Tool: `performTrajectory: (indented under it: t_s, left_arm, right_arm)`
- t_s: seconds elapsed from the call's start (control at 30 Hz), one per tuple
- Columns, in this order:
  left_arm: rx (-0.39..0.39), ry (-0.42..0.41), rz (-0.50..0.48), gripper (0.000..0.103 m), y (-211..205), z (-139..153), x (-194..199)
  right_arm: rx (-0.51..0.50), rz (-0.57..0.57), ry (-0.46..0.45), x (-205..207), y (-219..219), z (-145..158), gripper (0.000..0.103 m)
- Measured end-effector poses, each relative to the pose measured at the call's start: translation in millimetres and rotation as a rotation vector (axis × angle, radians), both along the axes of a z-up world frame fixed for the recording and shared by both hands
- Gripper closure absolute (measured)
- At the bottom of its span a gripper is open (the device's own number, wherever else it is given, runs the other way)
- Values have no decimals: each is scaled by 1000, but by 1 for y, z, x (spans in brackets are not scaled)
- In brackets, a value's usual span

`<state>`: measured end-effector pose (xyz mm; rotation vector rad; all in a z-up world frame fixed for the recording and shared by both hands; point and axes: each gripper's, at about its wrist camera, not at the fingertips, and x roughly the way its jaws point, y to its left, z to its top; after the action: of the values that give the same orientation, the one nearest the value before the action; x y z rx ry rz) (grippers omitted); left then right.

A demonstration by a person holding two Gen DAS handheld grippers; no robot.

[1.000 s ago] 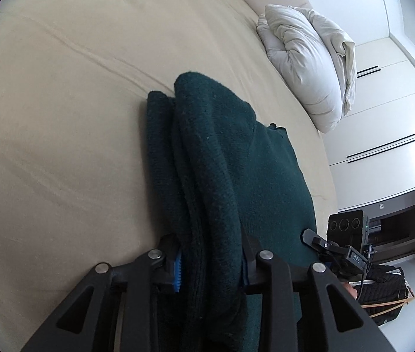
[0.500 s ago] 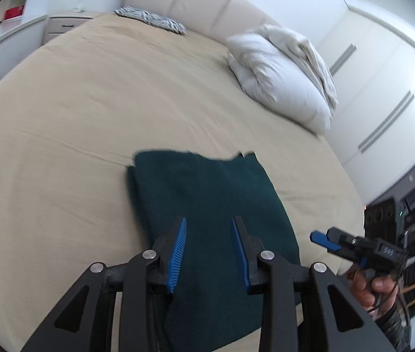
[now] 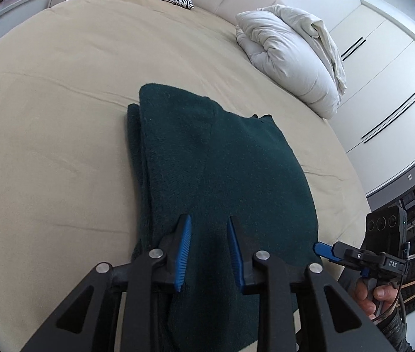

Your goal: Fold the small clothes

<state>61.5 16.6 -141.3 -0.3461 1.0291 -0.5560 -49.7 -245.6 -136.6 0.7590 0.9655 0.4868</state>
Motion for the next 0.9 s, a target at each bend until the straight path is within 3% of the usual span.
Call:
performTrajectory:
  t_s: [0.07,0.13,0.17,0.27,0.33,0.43,0.57,0.67,0.8,0.9]
  left_arm:
    - [20,-28,16,70,4,10,-9]
    - [83,-98,48,48,9,27,-22]
    - [114,-147,67,43,11,37,-29]
    - [165,-321,116,22,15,70,-55]
    - [213,-437,167,0,17,93,-74]
    - [274,-592,232,0,17,125,-98]
    - [380,-722,339,0,16,158,-117]
    - [392,-833,411,0,20,181,-133]
    - [495,-773,449,0,19,198,-132]
    - [464,-743,442,0,21,201,-129]
  right_arm:
    - [-36,-16,15,-6,-3,5,59]
    - [-82,-31,8,-14,-12,11,58]
    - [-124,-41,-3,-17,-12,17,57]
    - [-284,-76,-86,-28,-6,47,57]
    - [-370,-105,-161,-32,3,71,57]
    - [-481,-184,-291,-40,18,112,54]
    - [-627,-334,-525,-64,37,171,8]
    - [-686,-428,-658,-76,42,203,0]
    - [-751,-514,-762,-96,43,239,0]
    - [-718,-560,-787,-104,42,260,0]
